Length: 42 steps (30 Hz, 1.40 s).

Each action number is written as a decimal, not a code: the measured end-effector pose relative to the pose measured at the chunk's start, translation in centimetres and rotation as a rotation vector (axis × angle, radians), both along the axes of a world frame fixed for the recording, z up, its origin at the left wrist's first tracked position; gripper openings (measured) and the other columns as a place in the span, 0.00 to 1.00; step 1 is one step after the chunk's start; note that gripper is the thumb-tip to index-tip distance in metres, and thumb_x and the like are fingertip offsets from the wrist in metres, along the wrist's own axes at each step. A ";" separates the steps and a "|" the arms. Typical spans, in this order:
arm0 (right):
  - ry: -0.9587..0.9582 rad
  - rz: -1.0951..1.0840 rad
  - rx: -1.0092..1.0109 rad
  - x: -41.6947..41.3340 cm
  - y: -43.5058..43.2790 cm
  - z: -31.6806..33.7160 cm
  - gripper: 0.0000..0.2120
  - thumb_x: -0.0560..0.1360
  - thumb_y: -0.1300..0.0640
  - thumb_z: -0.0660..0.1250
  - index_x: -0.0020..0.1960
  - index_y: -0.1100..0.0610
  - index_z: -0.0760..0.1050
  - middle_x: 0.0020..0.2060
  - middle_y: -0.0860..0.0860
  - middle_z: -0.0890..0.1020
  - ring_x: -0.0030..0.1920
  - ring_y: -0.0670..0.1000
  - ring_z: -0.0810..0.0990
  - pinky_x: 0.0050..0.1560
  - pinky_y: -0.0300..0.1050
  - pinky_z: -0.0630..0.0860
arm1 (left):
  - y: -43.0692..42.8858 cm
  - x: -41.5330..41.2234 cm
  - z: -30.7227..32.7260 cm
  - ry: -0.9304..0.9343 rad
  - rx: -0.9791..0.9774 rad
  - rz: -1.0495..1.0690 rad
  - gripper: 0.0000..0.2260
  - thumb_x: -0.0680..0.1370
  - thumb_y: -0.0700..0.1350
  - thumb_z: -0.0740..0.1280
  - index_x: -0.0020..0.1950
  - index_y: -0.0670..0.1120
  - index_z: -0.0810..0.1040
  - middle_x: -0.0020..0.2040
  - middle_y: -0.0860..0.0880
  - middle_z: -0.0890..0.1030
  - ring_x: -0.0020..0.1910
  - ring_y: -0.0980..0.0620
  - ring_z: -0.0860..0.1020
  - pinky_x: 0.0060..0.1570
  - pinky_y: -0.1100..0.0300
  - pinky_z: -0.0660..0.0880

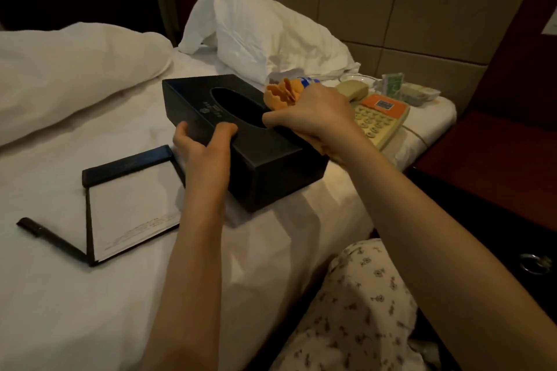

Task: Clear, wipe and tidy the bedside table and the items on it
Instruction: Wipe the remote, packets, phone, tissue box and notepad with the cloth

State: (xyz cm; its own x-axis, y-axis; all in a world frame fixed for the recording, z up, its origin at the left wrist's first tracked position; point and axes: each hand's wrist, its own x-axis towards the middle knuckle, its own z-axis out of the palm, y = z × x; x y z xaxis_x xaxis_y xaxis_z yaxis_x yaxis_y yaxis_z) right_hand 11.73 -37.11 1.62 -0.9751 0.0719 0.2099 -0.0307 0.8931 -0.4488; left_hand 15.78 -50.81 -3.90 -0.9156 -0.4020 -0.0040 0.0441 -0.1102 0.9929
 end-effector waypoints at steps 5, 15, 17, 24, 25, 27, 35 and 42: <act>0.011 -0.104 -0.026 4.0 4.7 -0.4 0.22 0.64 0.36 0.69 0.35 0.54 0.68 0.32 0.49 0.72 0.34 0.47 0.70 0.29 0.43 0.61 | 3.2 1.6 0.4 0.028 0.008 -0.188 0.34 0.77 0.47 0.64 0.76 0.54 0.47 0.63 0.47 0.71 0.46 0.58 0.74 0.43 0.64 0.72; 0.053 -0.260 0.016 11.3 9.9 0.9 0.23 0.64 0.35 0.70 0.33 0.54 0.67 0.31 0.48 0.72 0.33 0.46 0.70 0.29 0.42 0.64 | 7.7 4.6 1.0 0.156 -0.018 -0.361 0.44 0.63 0.54 0.67 0.75 0.57 0.49 0.69 0.46 0.68 0.62 0.46 0.74 0.62 0.50 0.73; 0.048 -0.289 -0.008 12.1 10.7 0.8 0.23 0.63 0.35 0.70 0.33 0.54 0.68 0.32 0.48 0.73 0.34 0.46 0.71 0.30 0.42 0.65 | 8.4 5.1 1.1 0.180 -0.027 -0.385 0.44 0.63 0.54 0.67 0.75 0.56 0.50 0.69 0.46 0.67 0.63 0.47 0.73 0.63 0.50 0.72; -0.011 -0.456 0.023 14.9 14.1 -1.3 0.25 0.62 0.32 0.69 0.34 0.53 0.66 0.33 0.49 0.71 0.37 0.50 0.71 0.30 0.42 0.61 | 12.8 6.1 -1.2 0.069 0.010 -0.531 0.40 0.70 0.51 0.69 0.76 0.56 0.49 0.69 0.46 0.66 0.60 0.47 0.74 0.55 0.55 0.74; -0.017 -0.477 0.028 15.4 14.6 -1.6 0.26 0.62 0.32 0.69 0.35 0.53 0.65 0.33 0.48 0.70 0.36 0.49 0.71 0.29 0.42 0.61 | 13.5 6.3 -1.5 0.056 0.014 -0.559 0.41 0.68 0.52 0.68 0.75 0.57 0.48 0.69 0.46 0.65 0.60 0.46 0.74 0.56 0.53 0.74; -0.010 -0.522 0.028 16.1 15.7 -2.0 0.26 0.62 0.32 0.69 0.35 0.53 0.64 0.33 0.48 0.70 0.36 0.49 0.71 0.30 0.42 0.61 | 14.7 6.7 -1.7 0.044 0.022 -0.606 0.44 0.64 0.54 0.66 0.75 0.58 0.48 0.70 0.47 0.64 0.61 0.46 0.73 0.59 0.49 0.74; 0.022 -0.656 0.011 18.6 18.9 -3.0 0.24 0.63 0.34 0.70 0.33 0.53 0.65 0.32 0.48 0.71 0.34 0.49 0.71 0.30 0.41 0.63 | 19.4 7.5 -2.2 0.022 0.005 -0.729 0.45 0.61 0.56 0.66 0.74 0.62 0.46 0.72 0.47 0.60 0.65 0.44 0.70 0.60 0.46 0.73; 0.041 -0.807 0.034 21.5 20.5 -5.5 0.24 0.62 0.34 0.70 0.37 0.54 0.68 0.34 0.48 0.73 0.39 0.53 0.76 0.37 0.46 0.67 | 22.1 8.6 -4.9 -0.120 0.129 -0.842 0.37 0.74 0.49 0.69 0.75 0.54 0.49 0.63 0.47 0.69 0.50 0.52 0.75 0.44 0.58 0.75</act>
State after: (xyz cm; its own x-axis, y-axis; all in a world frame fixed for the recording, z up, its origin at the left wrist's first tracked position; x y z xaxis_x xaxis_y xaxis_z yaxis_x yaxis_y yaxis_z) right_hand 33.24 -16.62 -3.86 -0.6169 0.7432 0.2591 0.6136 0.6603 -0.4330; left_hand 24.42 -28.74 -8.80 -0.8989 0.4216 -0.1189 -0.2078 -0.1713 0.9631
